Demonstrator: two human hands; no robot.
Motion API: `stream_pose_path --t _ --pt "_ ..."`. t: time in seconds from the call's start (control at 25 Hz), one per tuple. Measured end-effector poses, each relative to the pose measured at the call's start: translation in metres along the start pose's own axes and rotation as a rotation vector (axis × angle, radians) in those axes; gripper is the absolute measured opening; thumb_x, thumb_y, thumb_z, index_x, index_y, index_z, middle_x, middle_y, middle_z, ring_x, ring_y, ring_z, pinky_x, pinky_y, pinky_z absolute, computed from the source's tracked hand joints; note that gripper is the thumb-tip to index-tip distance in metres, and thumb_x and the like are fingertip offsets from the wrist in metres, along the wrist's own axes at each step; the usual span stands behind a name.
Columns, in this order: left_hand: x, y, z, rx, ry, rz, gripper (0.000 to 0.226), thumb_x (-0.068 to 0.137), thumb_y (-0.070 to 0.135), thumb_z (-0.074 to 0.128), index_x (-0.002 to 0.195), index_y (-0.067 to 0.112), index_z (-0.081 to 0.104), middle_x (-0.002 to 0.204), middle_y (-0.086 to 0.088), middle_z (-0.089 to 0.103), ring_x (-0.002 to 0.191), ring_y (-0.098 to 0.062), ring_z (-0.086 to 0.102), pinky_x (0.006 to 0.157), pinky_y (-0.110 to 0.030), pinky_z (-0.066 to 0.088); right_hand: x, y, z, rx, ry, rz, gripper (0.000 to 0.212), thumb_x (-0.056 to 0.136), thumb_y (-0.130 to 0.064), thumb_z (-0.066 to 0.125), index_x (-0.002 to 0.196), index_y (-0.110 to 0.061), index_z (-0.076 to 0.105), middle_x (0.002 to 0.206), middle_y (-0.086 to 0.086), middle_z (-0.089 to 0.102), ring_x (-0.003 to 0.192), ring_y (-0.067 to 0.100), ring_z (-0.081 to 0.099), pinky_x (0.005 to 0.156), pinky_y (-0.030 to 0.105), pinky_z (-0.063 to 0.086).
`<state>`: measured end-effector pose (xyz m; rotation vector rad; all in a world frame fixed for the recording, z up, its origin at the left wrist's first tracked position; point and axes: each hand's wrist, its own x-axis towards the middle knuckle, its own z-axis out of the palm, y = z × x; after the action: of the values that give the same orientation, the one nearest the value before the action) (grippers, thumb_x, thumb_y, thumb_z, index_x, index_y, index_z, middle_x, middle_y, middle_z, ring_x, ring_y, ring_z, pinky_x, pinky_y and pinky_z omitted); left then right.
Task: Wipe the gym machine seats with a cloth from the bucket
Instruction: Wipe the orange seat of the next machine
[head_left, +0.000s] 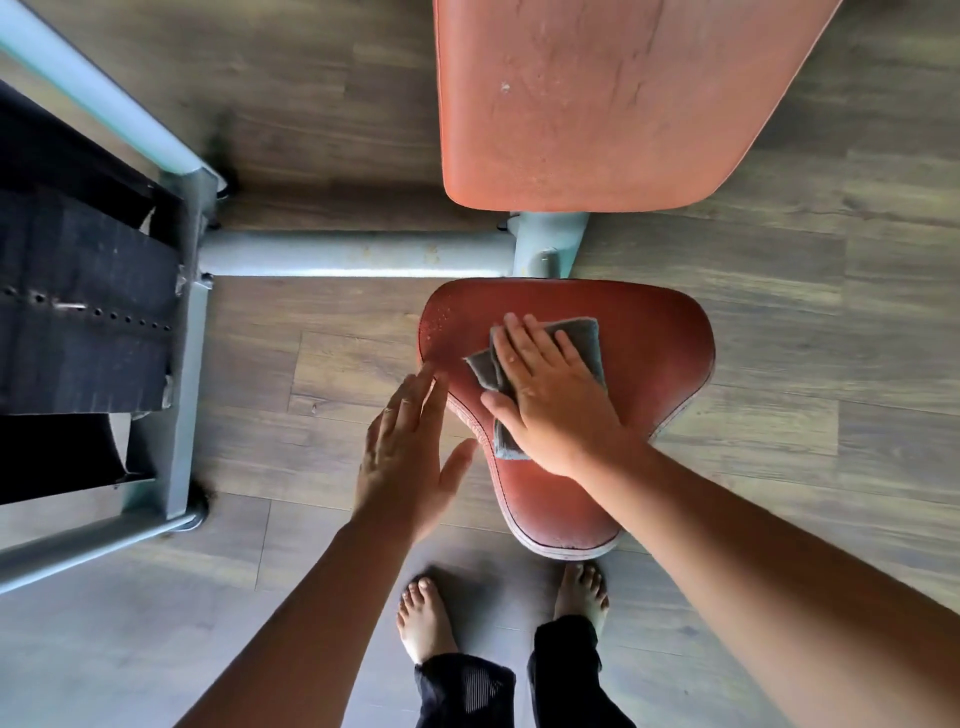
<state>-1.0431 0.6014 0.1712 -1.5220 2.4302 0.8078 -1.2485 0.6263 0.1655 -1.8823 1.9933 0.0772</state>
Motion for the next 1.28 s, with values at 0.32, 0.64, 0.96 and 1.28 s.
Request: stream_pose_path --t 0.32,0.64,0.96,1.28 --pt "0.024 -0.024 0.000 -0.049 -0.038 -0.107 0.089 0.097 0.068 0.036 0.161 0.030 -0.013 0.170 0.008 -0.010 0.157 -0.017 -0.004 0.125 -0.043 0.007 0.096 0.001 -0.008 0.007 -0.002 0.081 0.069 0.104 -0.050 0.027 0.161 -0.013 0.015 0.169 0.008 0.013 0.156 0.025 0.009 0.127 0.046 0.008" --pt "0.024 -0.022 0.009 -0.124 -0.019 -0.102 0.092 0.094 0.072 0.039 0.161 0.030 -0.010 0.171 0.006 -0.002 0.157 -0.018 0.000 0.124 -0.042 0.011 0.046 0.009 -0.008 -0.117 -0.091 -0.422 0.070 0.102 -0.057 0.023 0.162 -0.024 0.005 0.169 -0.003 0.002 0.157 0.016 -0.001 0.128 0.039 0.003" --pt "0.020 -0.014 0.019 -0.229 -0.008 -0.144 0.097 0.090 0.074 0.042 0.161 0.029 -0.007 0.171 0.006 0.002 0.157 -0.018 0.004 0.126 -0.048 0.017 0.092 -0.024 -0.004 -0.109 -0.054 -0.267 0.070 0.102 -0.057 0.026 0.161 -0.021 0.014 0.170 0.001 0.009 0.157 0.021 0.006 0.127 0.046 0.009" --pt "0.015 -0.013 0.023 -0.249 0.001 -0.134 0.101 0.090 0.076 0.042 0.160 0.030 -0.014 0.170 0.009 -0.003 0.157 -0.020 0.003 0.125 -0.050 0.018 0.102 0.009 -0.021 -0.181 -0.136 -0.409 0.071 0.100 -0.060 0.016 0.162 -0.027 0.007 0.170 -0.003 0.001 0.157 0.017 -0.002 0.127 0.046 0.009"
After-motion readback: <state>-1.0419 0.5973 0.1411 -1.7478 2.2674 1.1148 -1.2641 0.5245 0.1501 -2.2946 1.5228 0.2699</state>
